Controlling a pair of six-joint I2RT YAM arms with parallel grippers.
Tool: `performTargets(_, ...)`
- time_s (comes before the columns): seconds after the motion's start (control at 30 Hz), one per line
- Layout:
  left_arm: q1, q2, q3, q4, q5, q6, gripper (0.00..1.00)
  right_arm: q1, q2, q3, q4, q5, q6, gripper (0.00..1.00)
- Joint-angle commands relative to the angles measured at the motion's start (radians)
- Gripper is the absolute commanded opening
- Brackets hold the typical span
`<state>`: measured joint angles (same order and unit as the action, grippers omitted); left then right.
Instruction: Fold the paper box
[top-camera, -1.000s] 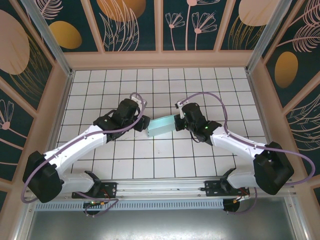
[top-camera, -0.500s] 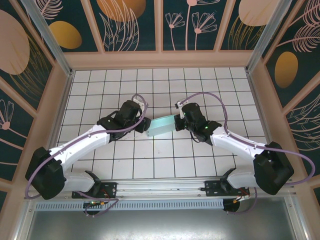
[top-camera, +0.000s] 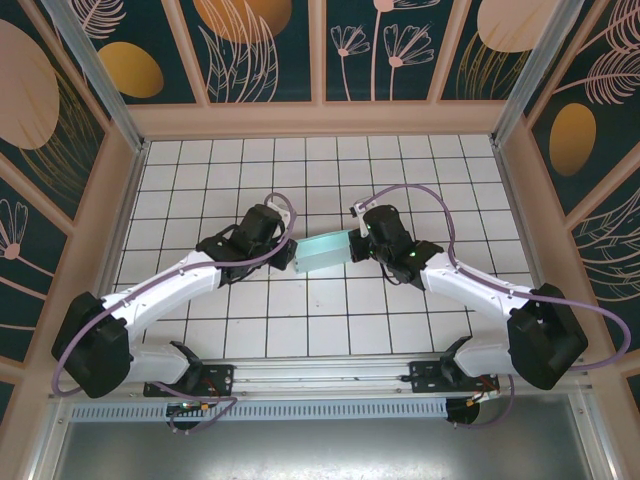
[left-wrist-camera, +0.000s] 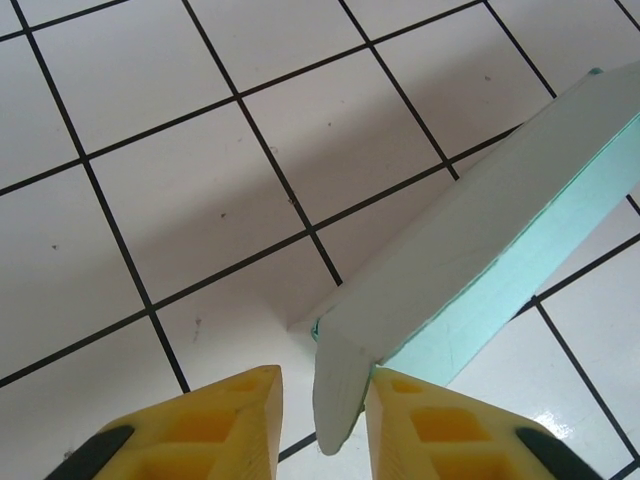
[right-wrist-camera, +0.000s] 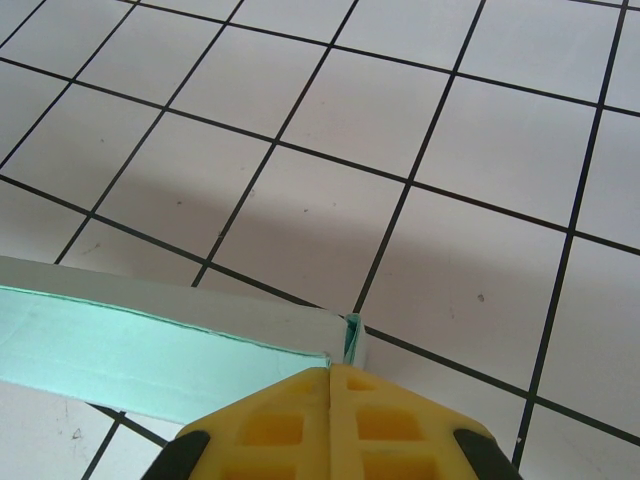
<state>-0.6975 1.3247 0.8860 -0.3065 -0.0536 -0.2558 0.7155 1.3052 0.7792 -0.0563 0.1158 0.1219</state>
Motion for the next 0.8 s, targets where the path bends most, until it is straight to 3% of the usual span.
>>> performTargets(0.0,-0.002,0.016,0.016,0.014,-0.003,-0.004,0.23,0.009,-0.012,0.020,-0.033,0.022,0.019,0.00)
performTargets(0.43,-0.002,0.026,0.024,0.025,-0.003,-0.052,0.00,0.013,-0.007,0.020,-0.030,0.020,0.018,0.00)
performTargets(0.77,-0.001,0.046,0.056,0.060,0.041,-0.216,0.00,0.018,-0.006,0.018,-0.031,0.021,0.015,0.00)
